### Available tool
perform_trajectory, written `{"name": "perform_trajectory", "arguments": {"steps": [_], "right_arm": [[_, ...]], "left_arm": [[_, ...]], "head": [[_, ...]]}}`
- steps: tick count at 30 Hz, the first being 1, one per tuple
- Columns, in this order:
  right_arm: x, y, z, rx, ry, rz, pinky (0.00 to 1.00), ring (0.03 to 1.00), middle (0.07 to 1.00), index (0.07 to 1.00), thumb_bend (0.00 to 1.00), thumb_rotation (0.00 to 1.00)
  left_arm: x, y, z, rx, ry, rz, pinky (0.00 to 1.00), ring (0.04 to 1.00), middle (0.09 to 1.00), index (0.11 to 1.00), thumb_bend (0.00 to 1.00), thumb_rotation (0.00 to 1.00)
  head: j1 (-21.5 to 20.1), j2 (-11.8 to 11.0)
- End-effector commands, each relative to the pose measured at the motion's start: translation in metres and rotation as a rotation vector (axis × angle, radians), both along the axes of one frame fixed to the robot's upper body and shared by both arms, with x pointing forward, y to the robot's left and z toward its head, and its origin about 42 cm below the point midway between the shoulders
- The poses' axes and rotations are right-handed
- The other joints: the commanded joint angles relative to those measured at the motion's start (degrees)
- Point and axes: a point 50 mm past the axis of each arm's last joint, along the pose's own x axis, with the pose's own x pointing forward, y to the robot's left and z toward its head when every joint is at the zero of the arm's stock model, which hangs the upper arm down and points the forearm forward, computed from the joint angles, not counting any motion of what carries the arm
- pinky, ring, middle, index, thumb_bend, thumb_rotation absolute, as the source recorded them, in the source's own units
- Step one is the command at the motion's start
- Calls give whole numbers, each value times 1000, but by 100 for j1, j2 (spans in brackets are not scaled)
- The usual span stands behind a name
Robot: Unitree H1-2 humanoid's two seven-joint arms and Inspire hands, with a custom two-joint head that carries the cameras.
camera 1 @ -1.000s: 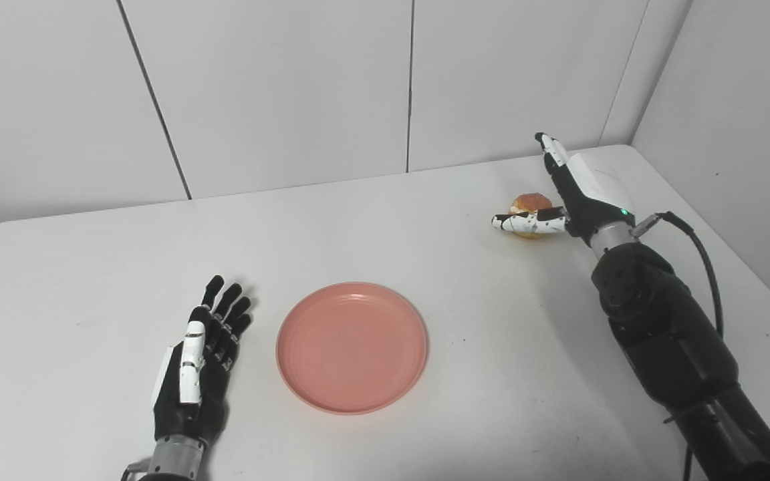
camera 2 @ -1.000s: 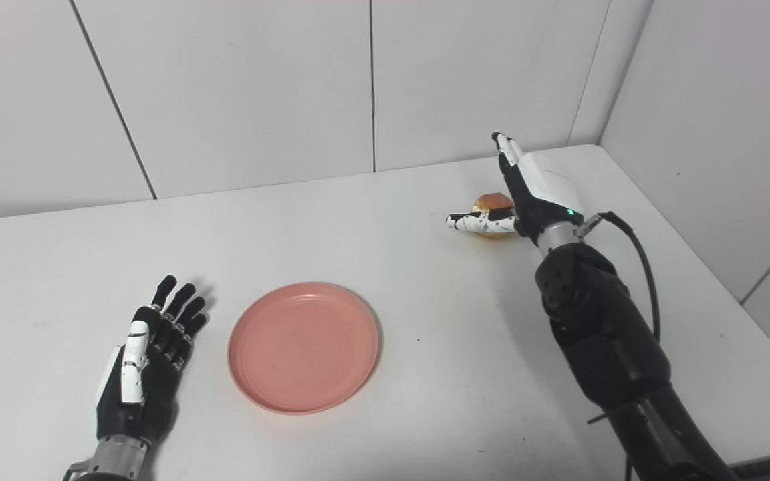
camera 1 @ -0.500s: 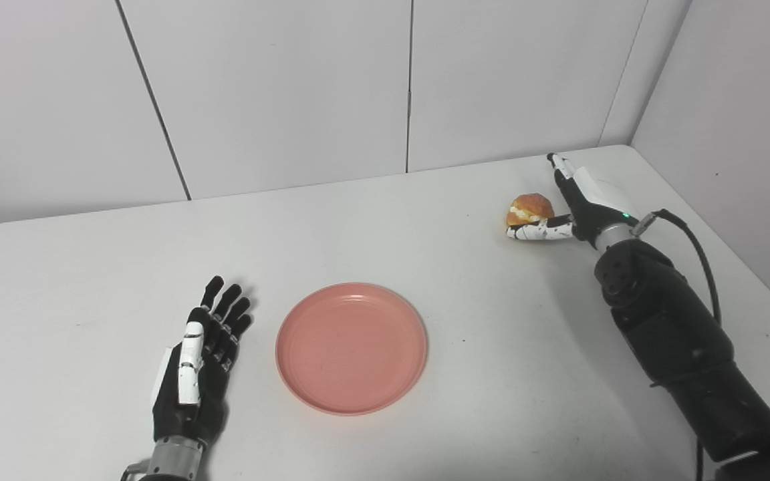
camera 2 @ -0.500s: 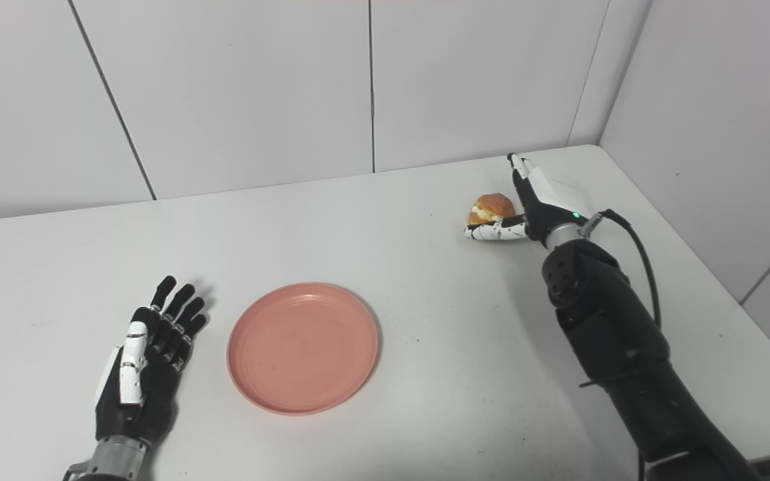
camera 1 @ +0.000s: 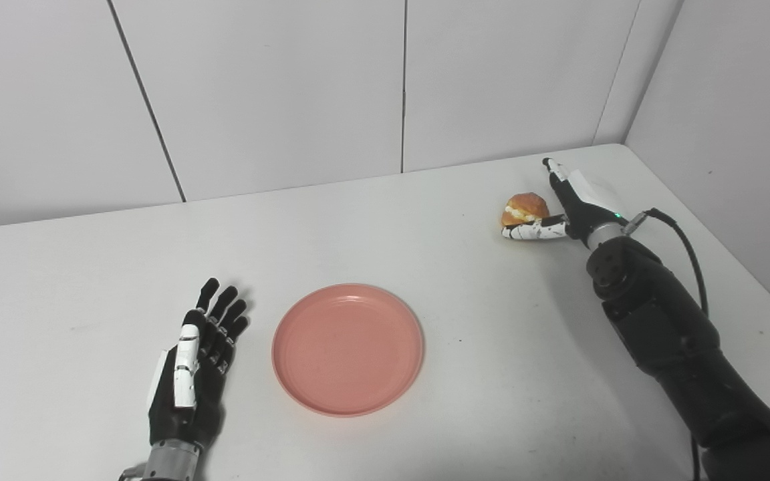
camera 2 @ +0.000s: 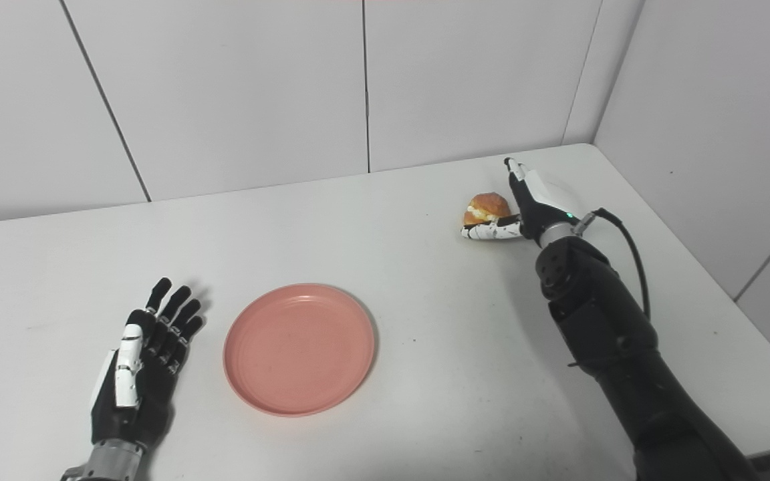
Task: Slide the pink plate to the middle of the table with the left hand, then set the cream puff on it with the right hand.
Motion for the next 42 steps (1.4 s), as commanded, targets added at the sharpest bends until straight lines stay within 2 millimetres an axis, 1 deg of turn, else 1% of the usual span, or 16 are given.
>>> {"name": "perform_trajectory", "arguments": {"steps": [1, 4, 6, 8, 18, 29, 33, 36, 40, 42], "right_arm": [[15, 5, 33, 8, -119, 30, 717, 934, 1000, 1000, 922, 437], [19, 7, 32, 32, -108, 23, 711, 922, 1000, 1000, 908, 415], [22, 8, 30, 44, -101, 22, 687, 913, 1000, 1000, 902, 399], [25, 9, 29, 54, -97, 22, 694, 918, 1000, 1000, 901, 385], [38, 15, 19, 57, -69, 10, 693, 912, 1000, 1000, 908, 409], [48, 10, 12, 69, -48, 0, 720, 922, 1000, 1000, 897, 379], [47, 9, 9, 75, -43, -2, 708, 908, 997, 1000, 891, 372], [48, 11, 4, 64, -34, -6, 698, 884, 974, 1000, 894, 374], [49, 13, -1, 64, -27, -9, 665, 853, 953, 992, 901, 349], [49, 14, -4, 60, -16, -10, 634, 815, 921, 985, 898, 334]], "left_arm": [[-18, 18, -32, 32, 143, 24, 941, 927, 937, 935, 382, 1000], [-19, 17, -31, 33, 140, 23, 950, 933, 941, 939, 373, 1000], [-19, 17, -31, 33, 139, 23, 950, 934, 941, 940, 371, 1000], [-19, 17, -31, 30, 140, 23, 955, 937, 945, 942, 366, 1000], [-21, 15, -29, 41, 136, 21, 949, 932, 942, 943, 378, 1000], [-22, 14, -27, 50, 127, 17, 956, 937, 948, 951, 370, 1000], [-23, 13, -26, 51, 131, 19, 954, 937, 949, 950, 368, 1000], [-23, 13, -26, 55, 128, 21, 946, 929, 942, 945, 370, 1000], [-23, 12, -24, 49, 128, 19, 935, 921, 934, 937, 371, 1000], [-23, 12, -23, 51, 125, 16, 948, 929, 939, 942, 360, 1000]], "head": [[16, 7], [29, 19], [43, 24], [59, 26], [101, 60], [127, 113], [129, 124], [137, 142], [151, 165], [151, 165]]}}
